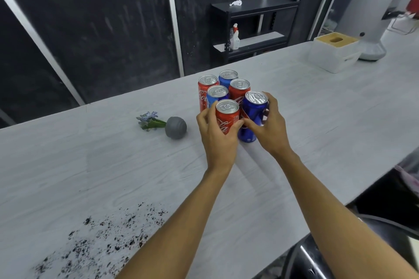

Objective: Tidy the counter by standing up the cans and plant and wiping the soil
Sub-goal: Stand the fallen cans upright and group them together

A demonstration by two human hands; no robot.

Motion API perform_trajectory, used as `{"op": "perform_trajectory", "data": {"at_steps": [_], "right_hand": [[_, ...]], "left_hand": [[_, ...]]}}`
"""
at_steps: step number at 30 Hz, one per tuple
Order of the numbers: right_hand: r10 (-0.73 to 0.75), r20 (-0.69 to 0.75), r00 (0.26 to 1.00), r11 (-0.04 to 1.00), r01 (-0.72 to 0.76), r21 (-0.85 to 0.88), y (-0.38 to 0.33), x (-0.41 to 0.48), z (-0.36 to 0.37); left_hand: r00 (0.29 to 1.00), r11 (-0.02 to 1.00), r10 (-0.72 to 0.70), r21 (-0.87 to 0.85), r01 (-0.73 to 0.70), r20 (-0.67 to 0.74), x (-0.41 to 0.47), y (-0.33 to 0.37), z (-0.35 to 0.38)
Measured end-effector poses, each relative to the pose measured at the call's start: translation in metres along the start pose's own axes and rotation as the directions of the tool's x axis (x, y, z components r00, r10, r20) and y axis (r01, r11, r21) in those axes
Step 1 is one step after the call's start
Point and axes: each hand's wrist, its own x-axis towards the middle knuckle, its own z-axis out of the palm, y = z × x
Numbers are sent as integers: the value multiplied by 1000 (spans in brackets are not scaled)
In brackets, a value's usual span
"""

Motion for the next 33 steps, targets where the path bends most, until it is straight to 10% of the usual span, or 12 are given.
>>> {"op": "perform_trajectory", "data": {"at_steps": [33], "right_hand": [[45, 109, 993, 999, -46, 9, 4, 2, -6]], "left_hand": [[999, 1000, 0, -22, -1, -53, 0, -5, 17]]}}
